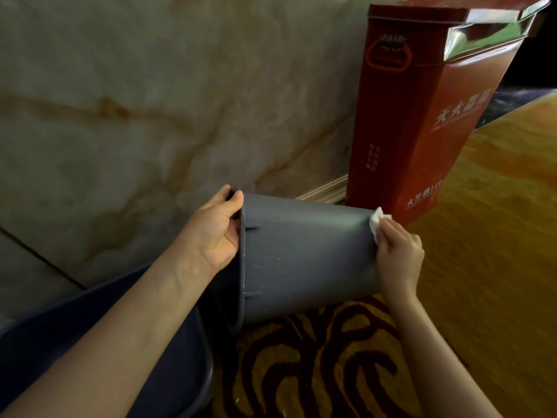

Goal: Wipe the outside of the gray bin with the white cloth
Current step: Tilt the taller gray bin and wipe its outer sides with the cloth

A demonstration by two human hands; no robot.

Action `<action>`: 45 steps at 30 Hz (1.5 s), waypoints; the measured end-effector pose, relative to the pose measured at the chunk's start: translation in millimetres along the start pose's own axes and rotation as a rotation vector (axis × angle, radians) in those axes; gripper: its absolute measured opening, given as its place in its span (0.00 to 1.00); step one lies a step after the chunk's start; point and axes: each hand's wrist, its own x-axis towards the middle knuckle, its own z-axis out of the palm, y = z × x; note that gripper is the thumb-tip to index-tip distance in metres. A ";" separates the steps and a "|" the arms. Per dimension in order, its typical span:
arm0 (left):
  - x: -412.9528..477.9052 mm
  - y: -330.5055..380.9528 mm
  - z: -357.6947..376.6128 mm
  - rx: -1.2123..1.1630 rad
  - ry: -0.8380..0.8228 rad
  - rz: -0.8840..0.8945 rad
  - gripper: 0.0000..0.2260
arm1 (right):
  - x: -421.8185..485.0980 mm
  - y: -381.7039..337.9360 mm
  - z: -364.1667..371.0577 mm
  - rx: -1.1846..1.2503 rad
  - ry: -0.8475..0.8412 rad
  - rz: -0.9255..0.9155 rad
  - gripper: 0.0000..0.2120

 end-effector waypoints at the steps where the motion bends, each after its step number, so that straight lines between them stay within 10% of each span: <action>1: 2.1 -0.9 0.4 0.000 -0.003 0.002 0.24 | -9.6 -3.5 2.5 -0.004 0.020 0.012 0.11; 16: 20.5 4.5 -8.8 0.053 0.003 0.012 0.07 | -103.7 -95.0 21.8 0.200 -0.261 -0.606 0.16; 26: 49.5 15.6 -46.5 0.058 0.062 -0.064 0.11 | -17.3 9.6 39.3 0.044 0.027 -0.091 0.16; 37: 20.3 -37.0 -80.9 0.064 -0.130 -0.141 0.12 | -5.8 -21.7 56.8 0.048 0.003 -0.093 0.11; 45: 26.6 -30.4 -63.2 -0.038 -0.065 -0.019 0.15 | -117.5 -113.1 57.4 0.265 -0.272 -0.493 0.15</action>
